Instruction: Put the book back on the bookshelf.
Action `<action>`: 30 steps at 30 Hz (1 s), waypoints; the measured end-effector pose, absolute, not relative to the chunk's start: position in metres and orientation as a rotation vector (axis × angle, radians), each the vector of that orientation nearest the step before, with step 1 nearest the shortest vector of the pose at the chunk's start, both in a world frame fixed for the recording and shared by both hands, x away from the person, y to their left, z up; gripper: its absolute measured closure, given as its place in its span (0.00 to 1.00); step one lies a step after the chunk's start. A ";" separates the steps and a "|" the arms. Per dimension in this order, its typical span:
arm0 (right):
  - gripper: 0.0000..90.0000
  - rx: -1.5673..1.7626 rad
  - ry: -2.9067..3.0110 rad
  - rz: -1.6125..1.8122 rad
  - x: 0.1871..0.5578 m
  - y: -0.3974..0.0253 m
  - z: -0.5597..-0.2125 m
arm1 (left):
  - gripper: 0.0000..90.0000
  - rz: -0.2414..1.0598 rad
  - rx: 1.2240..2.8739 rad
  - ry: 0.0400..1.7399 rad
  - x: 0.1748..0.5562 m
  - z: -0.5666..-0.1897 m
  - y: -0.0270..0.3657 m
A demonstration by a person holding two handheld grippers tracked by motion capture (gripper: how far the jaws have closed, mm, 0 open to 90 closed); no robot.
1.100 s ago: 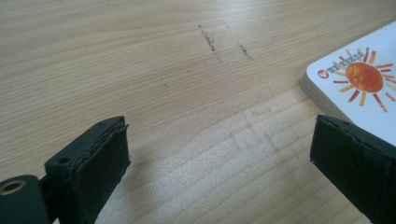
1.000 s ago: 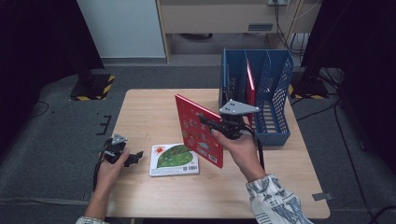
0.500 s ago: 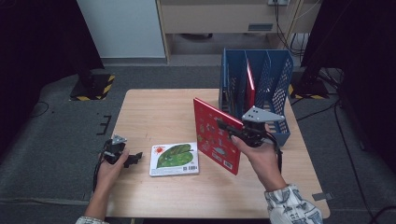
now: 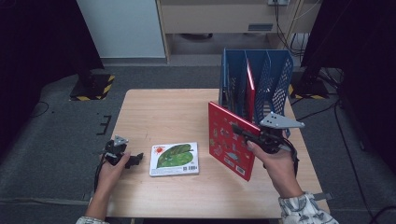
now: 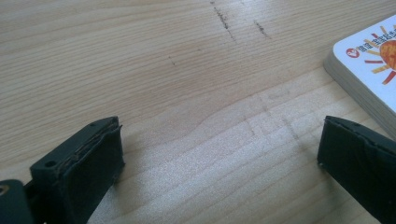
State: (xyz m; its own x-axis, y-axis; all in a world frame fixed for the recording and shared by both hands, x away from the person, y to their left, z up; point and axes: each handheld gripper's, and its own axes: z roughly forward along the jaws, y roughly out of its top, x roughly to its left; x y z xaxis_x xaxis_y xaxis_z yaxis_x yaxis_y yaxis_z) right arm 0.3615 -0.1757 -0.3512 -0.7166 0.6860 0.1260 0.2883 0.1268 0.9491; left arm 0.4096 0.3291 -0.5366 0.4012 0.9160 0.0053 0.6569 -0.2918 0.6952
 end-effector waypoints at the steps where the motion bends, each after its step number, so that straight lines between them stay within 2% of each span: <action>1: 0.88 0.947 2.067 1.616 0.360 -0.178 -0.351 | 0.00 0.547 2.047 1.338 0.409 -0.537 0.329; 13: 0.88 1.018 2.021 1.618 0.342 -0.207 -0.345 | 0.00 0.553 2.042 1.345 0.406 -0.537 0.327; 30: 0.88 1.032 1.962 1.641 0.347 -0.219 -0.291 | 0.00 0.556 2.036 1.357 0.406 -0.537 0.326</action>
State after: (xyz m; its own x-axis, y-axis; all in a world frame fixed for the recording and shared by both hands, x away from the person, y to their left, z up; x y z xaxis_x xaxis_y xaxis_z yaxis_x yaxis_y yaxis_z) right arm 0.3469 -0.2191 -0.2914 -0.6575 0.7357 0.1628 0.2905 0.0481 0.9557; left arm 0.4057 0.3263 -0.5367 0.3832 0.9236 0.0052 0.6618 -0.2785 0.6961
